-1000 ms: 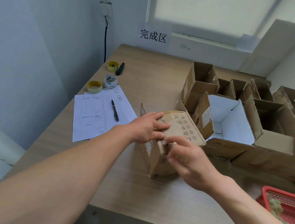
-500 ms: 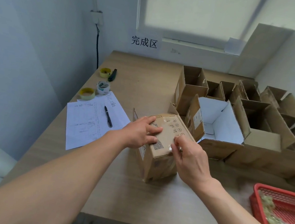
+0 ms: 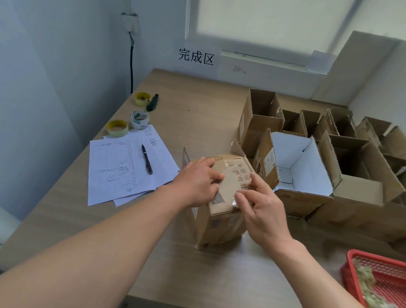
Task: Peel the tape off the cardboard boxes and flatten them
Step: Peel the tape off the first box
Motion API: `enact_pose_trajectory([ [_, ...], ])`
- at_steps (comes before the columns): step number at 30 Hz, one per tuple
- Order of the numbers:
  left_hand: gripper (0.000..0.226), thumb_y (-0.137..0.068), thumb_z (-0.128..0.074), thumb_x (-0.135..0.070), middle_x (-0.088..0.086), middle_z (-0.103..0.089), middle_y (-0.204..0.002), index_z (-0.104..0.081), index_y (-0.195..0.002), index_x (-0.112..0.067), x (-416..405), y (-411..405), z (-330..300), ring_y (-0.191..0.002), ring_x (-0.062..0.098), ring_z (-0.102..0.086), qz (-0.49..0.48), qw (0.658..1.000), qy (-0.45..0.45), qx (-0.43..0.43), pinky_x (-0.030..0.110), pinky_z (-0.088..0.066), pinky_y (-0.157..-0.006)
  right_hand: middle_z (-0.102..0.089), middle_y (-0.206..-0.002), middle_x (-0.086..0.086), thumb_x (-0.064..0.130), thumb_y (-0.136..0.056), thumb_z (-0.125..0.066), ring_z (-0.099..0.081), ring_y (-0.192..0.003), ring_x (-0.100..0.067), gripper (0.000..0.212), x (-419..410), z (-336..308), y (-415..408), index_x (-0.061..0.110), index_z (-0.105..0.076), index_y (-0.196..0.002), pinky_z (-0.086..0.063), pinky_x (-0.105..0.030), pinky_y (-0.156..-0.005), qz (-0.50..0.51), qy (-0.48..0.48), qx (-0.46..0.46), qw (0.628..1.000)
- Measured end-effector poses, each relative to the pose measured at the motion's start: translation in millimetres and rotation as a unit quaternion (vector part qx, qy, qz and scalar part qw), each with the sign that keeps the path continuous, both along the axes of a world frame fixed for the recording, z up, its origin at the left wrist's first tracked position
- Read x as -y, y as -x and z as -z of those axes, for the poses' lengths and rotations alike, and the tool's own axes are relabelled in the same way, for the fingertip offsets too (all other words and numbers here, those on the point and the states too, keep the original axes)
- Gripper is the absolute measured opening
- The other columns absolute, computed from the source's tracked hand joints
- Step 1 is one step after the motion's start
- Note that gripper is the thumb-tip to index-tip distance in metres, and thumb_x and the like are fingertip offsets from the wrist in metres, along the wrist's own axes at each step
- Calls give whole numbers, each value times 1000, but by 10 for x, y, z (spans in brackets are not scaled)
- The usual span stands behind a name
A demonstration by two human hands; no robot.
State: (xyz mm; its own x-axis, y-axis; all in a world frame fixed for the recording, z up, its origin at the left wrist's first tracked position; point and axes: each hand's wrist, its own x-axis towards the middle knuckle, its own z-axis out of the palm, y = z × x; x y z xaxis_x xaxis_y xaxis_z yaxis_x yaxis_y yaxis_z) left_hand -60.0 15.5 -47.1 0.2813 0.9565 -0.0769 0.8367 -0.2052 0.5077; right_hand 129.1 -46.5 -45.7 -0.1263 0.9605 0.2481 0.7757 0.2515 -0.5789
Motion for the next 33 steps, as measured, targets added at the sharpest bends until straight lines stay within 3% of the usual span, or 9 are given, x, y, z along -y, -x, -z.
enact_pose_trajectory([
  [4, 41, -99, -55, -35, -1, -24, -164, -56, -139, -33, 10, 40, 53, -152, 21, -12, -5, 1000, 1, 15, 40, -5, -122, -67, -118, -8, 10, -88, -74, -61, -108, -23, 15, -20, 11, -34, 8, -78, -102, -54, -47, -93, 18, -43, -13, 999],
  [6, 44, -96, -57, -40, -2, -23, -164, -55, -140, -34, 16, 79, 62, -153, 21, -10, 2, 1000, 5, 17, 41, -6, -122, -71, -113, -6, 4, -87, -72, -65, -103, -23, 27, -13, 2, -38, 9, -75, -113, -55, -45, -92, 18, -56, -23, 998],
  [9, 75, -73, -66, -64, -4, -21, -163, -52, -141, -35, 43, 114, 57, -152, 18, -9, 16, 1000, 20, 10, 42, -7, -121, -73, -108, -2, 0, -87, -69, -67, -98, -18, 40, -20, -39, -66, 15, -70, -123, -56, -38, -91, 24, -45, -53, 997],
  [12, 88, -62, -69, -71, -3, -24, -159, -49, -140, -35, 48, 111, 53, -147, 17, -13, 36, 999, 13, -17, 40, -13, -118, -73, -104, 2, 17, -84, -76, -66, -95, -12, 19, -28, -63, -105, 15, -78, -102, -58, -37, -84, -5, -52, -15, 999],
  [15, 85, -65, -69, -73, -1, -29, -153, -47, -136, -31, 10, 61, 49, -142, 20, -20, 49, 998, -6, -43, 42, -20, -116, -70, -101, 2, 47, -75, -80, -63, -92, -14, 39, -8, -69, -75, 13, -76, -94, -56, -31, -77, -3, -31, 44, 999],
  [18, 87, -65, -70, -74, 1, -30, -152, -47, -135, -28, -12, 15, 36, -141, 22, -23, 49, 998, -6, -49, 44, -23, -117, -62, -98, 2, 58, -72, -78, -56, -89, -17, 51, -9, -60, 3, 13, -70, -94, -49, -29, -70, 26, -11, 87, 996],
  [26, 87, -67, -80, -60, -2, -22, -158, -46, -139, -28, 8, 48, 25, -146, 21, -18, 29, 999, 23, -21, 44, -22, -119, -61, -112, 4, 22, -81, -78, -57, -104, -16, 25, -31, -132, 15, 15, -72, -104, -53, -35, -87, 43, 66, 44, 996],
  [29, 90, -63, -78, -65, -3, -26, -154, -44, -139, -29, 28, 23, 1, -143, 19, -21, 7, 999, 26, -38, 44, -23, -116, -65, -114, 8, 1, -83, -70, -59, -107, -10, 25, -36, -166, -83, 15, -76, -103, -53, -30, -93, 23, 70, -18, 997],
  [33, 94, -57, -77, -70, -6, -33, -141, -44, -135, -28, 58, -75, -32, -133, 18, -27, 1, 999, 18, -42, 47, -29, -112, -71, -109, 8, 3, -84, -72, -64, -103, -6, 19, -95, -230, -227, 16, -80, -95, -54, -25, -93, 13, 120, -111, 986],
])
